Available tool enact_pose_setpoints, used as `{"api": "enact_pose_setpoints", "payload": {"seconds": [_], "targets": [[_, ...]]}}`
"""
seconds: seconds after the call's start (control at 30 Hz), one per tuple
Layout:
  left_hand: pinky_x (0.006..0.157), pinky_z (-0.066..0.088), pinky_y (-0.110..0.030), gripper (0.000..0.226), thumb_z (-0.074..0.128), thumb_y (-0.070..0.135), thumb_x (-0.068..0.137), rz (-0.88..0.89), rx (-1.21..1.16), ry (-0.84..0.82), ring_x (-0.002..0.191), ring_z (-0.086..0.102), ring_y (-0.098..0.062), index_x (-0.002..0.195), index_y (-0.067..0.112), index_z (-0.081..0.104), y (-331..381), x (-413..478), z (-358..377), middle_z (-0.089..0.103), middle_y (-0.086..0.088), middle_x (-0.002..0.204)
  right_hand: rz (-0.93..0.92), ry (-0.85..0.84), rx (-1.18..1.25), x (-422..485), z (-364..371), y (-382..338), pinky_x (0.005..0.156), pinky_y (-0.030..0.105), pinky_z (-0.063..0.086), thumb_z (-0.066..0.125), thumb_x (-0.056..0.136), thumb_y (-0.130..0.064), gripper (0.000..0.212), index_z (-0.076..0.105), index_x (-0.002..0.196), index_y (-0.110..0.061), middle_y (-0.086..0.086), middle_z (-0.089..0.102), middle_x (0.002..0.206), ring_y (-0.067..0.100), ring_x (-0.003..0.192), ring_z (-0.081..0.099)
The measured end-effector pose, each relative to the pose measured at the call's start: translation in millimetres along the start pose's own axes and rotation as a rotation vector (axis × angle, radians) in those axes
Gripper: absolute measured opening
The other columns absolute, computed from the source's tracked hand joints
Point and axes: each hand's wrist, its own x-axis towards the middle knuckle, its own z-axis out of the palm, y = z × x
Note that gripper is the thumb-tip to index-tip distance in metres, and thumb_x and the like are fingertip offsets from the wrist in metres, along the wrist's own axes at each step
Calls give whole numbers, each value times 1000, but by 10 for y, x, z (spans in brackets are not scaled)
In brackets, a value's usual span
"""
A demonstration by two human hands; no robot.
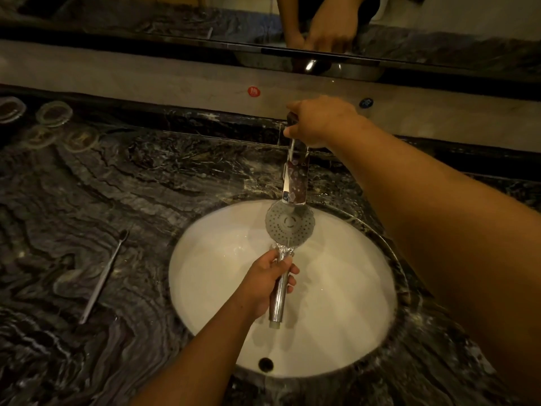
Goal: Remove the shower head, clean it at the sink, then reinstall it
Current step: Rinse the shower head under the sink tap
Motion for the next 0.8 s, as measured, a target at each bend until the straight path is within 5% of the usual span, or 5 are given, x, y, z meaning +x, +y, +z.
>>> {"api": "enact_pose_setpoints", "payload": {"seconds": [0.5,0.8], "targets": [[65,54,-31,25,59,9,97,27,-10,-24,68,62,-19,120,0,57,109,218,15,67,-13,89,-23,27,-12,49,44,26,80,42,48,54,92,-63,60,51,139,-25,9,63,128,33,113,59],[82,56,-39,26,59,4,95,25,44,-72,86,71,-25,121,8,57,268,416,13,74,-15,99,-17,29,-34,55,48,15,80,41,45,54,94,-60,62,46,144,-25,10,60,134,34,118,57]]}}
